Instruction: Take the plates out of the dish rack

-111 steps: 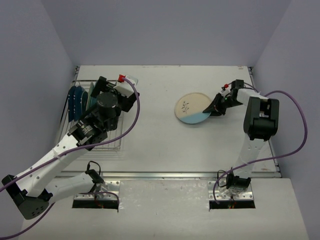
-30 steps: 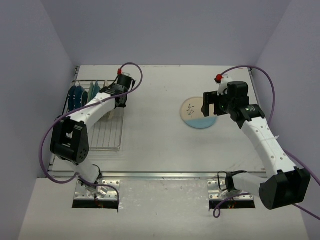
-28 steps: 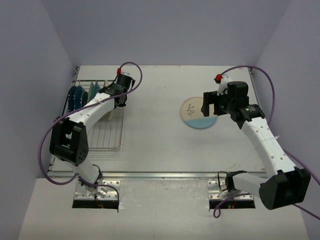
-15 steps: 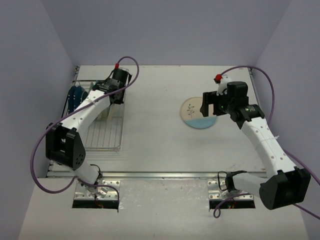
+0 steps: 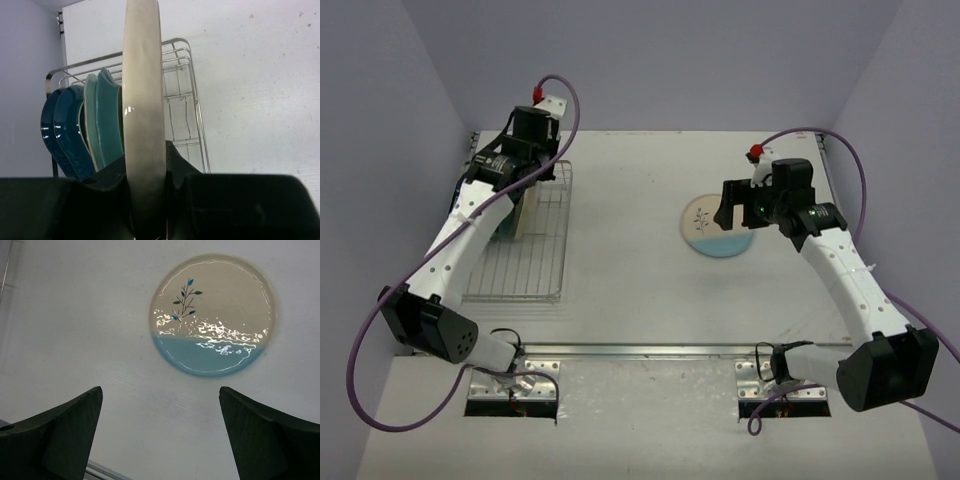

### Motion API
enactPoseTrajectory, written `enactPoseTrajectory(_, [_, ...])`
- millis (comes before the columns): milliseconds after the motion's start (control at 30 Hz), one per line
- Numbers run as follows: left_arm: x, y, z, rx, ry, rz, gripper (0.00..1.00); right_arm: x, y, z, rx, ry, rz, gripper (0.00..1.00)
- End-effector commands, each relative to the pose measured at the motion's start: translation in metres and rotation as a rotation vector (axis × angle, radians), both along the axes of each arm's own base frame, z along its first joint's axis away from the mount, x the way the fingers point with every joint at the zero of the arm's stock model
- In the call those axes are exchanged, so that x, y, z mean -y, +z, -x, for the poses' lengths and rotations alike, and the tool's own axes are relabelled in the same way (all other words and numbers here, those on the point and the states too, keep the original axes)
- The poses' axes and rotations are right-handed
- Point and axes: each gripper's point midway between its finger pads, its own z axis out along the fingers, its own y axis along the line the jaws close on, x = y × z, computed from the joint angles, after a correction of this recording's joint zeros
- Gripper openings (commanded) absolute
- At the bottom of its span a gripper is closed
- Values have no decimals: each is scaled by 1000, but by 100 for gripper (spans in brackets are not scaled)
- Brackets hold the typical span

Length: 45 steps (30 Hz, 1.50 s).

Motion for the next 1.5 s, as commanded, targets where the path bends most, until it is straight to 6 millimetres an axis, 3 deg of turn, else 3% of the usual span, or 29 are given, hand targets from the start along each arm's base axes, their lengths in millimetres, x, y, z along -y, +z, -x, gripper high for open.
enactPoseTrajectory(0, [12, 68, 3, 295, -129, -177, 0, -19, 31, -7, 38, 31, -105, 99])
enactPoseTrajectory(33, [18, 60, 12, 287, -139, -205, 0, -19, 30, -7, 34, 32, -107, 99])
enactPoseTrajectory(67, [34, 73, 19, 387, -196, -335, 0, -24, 33, -6, 21, 47, -143, 99])
enactPoseTrajectory(100, [57, 73, 30, 422, -260, -371, 0, -29, 34, -3, 10, 74, -174, 99])
enactPoseTrajectory(133, [46, 63, 35, 390, -252, -451, 0, -30, 35, -4, 9, 75, -175, 99])
enactPoseTrajectory(300, [92, 72, 62, 545, -377, -617, 0, -50, 43, 9, -74, 180, -342, 99])
enactPoseTrajectory(500, [124, 62, 81, 632, -522, -767, 0, -76, 51, 28, -203, 318, -555, 99])
enactPoseTrajectory(567, [134, 57, 93, 682, -570, -819, 0, -82, 54, 33, -235, 343, -601, 99])
enactPoseTrajectory(600, [145, 41, 105, 714, -633, -874, 0, -85, 52, 33, -260, 353, -633, 99])
enactPoseTrajectory(633, [149, 37, 111, 737, -657, -903, 0, -87, 53, 34, -275, 363, -656, 99])
enactPoseTrajectory(867, [173, 28, 127, 798, -740, -957, 0, -99, 47, 42, -376, 410, -772, 99])
enactPoseTrajectory(1200, [200, 29, 143, 897, -806, -999, 0, -114, 29, 31, -447, 412, -785, 99])
enactPoseTrajectory(1467, [209, 13, 146, 880, -841, -1012, 0, -119, 42, 36, -446, 477, -832, 99])
